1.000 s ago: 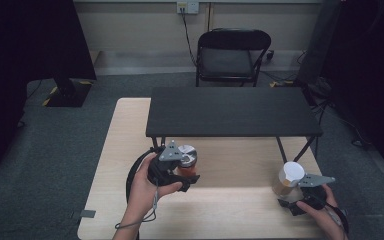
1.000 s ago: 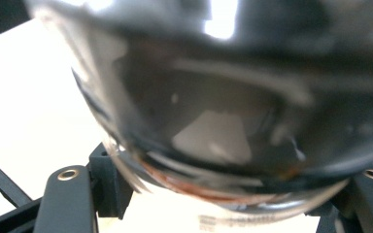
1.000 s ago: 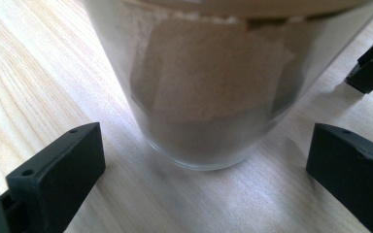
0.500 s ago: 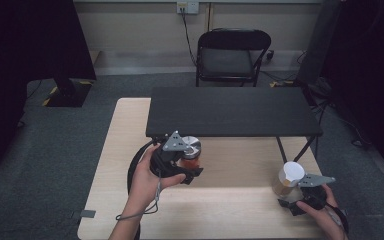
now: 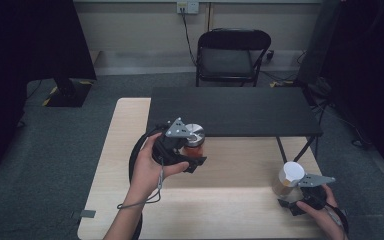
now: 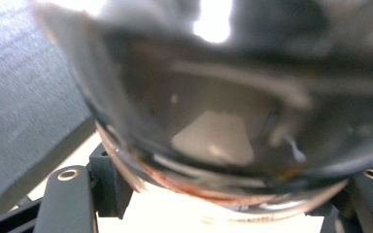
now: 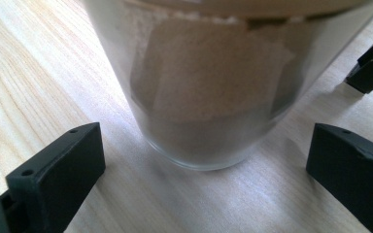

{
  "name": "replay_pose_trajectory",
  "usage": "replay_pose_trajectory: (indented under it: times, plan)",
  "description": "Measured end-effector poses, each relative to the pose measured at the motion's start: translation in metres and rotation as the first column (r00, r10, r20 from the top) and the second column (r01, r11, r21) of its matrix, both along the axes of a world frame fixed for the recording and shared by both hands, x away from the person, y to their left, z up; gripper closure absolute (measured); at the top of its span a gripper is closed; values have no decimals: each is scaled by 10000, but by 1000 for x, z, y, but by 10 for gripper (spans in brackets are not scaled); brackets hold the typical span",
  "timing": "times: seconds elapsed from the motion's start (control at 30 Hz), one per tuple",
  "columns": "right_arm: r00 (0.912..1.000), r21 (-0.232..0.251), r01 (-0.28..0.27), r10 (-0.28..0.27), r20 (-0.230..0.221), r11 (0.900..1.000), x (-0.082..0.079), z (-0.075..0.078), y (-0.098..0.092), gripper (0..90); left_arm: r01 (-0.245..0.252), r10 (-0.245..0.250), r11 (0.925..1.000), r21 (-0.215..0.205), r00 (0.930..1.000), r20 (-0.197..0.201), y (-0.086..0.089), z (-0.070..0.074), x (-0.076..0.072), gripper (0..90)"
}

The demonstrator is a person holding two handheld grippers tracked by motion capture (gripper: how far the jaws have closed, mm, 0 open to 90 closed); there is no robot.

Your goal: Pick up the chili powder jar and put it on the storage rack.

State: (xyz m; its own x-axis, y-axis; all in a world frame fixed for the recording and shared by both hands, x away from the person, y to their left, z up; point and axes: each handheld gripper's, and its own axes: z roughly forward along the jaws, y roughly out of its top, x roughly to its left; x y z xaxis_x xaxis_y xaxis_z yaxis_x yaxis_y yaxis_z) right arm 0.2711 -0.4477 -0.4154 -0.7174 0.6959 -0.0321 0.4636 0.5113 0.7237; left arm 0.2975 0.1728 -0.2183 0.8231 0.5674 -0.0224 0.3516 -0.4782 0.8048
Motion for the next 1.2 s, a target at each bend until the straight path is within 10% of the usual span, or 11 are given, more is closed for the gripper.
replay_pose_trajectory:
  times: [1.2]
  plan:
    - [10000, -8, -3, 3, -7, 10000, 0, 0, 0, 0, -1432, 1432, 9893, 275, 9897, 20, -24, 27, 40, 305]
